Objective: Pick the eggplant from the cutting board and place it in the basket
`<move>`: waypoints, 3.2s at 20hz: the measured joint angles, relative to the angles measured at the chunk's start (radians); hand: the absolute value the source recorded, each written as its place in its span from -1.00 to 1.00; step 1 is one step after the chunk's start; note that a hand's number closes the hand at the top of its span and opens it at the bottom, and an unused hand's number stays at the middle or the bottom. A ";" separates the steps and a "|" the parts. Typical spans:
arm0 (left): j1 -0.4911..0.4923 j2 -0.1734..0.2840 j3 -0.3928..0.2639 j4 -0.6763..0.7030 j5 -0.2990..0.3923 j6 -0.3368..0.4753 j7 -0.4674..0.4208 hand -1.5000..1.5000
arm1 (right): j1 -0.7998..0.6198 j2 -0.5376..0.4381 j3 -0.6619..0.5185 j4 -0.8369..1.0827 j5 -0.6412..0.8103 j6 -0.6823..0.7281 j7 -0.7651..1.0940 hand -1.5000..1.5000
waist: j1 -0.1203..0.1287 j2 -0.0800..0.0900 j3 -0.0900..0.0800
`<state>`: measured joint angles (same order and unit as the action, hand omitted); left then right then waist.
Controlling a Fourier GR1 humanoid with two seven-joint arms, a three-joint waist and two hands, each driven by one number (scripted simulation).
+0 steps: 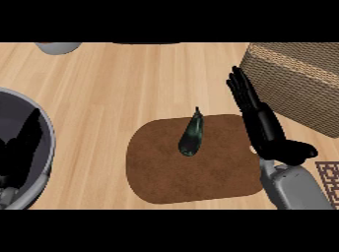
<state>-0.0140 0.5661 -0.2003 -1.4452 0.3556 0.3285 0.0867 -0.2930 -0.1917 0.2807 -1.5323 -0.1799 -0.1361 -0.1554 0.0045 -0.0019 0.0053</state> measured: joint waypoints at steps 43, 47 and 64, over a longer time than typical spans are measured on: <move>0.110 -0.047 0.112 -0.101 -0.097 -0.148 0.113 0.00 | -0.982 -0.346 0.156 0.555 -0.073 0.700 1.028 -1.00 | -0.018 -0.016 0.023; 0.110 -0.062 0.126 -0.107 -0.115 -0.164 0.125 0.00 | -0.980 -0.361 0.158 0.557 -0.115 0.738 1.025 -1.00 | -0.021 -0.016 0.025; 0.143 -0.143 0.154 -0.177 -0.186 -0.204 0.163 0.00 | -0.841 -0.282 0.199 0.483 -0.073 0.643 1.022 -1.00 | -0.014 -0.014 0.028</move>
<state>0.1285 0.4233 -0.0466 -1.6219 0.1698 0.1240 0.2494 -1.1336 -0.4742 0.4801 -1.0497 -0.2526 0.5069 0.8669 -0.0094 -0.0156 0.0330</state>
